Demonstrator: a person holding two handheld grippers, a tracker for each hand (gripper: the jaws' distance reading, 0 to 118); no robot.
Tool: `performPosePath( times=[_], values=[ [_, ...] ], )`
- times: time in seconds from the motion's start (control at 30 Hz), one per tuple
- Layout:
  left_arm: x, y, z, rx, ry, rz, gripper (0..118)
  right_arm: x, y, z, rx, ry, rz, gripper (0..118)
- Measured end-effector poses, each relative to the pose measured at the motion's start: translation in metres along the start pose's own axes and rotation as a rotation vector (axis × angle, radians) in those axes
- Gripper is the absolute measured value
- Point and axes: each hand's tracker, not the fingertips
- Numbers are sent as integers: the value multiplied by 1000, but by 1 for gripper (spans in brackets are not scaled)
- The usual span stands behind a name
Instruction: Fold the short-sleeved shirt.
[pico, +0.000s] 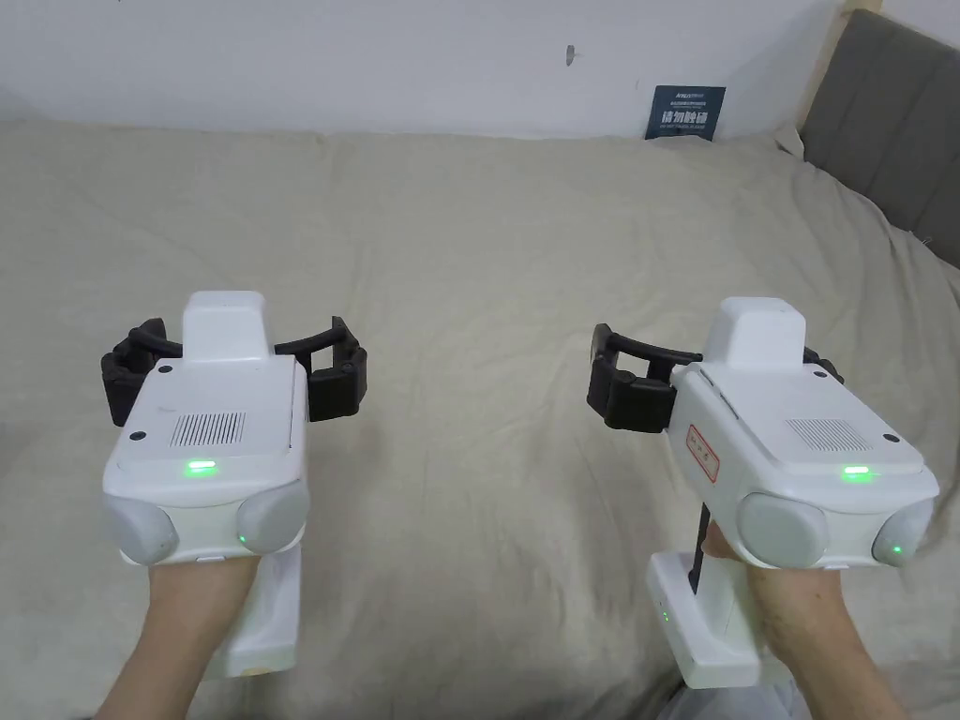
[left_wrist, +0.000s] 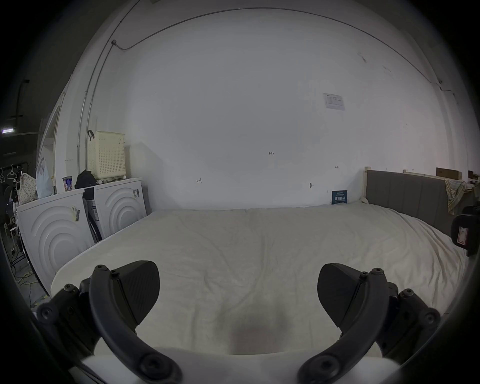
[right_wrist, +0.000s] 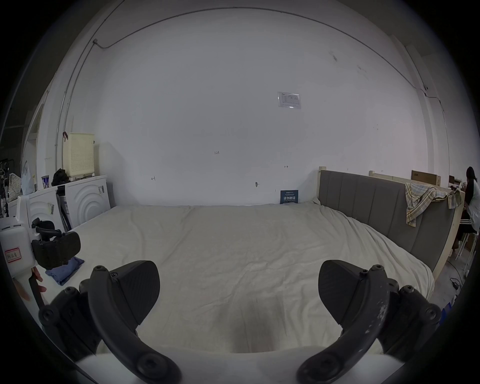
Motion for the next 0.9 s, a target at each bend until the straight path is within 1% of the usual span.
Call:
performPosePath(
  times=[0.9],
  values=[
    [3,-1,1,-13,-3,-8,118,-2,-1,-1,-2,7,5,118]
  ],
)
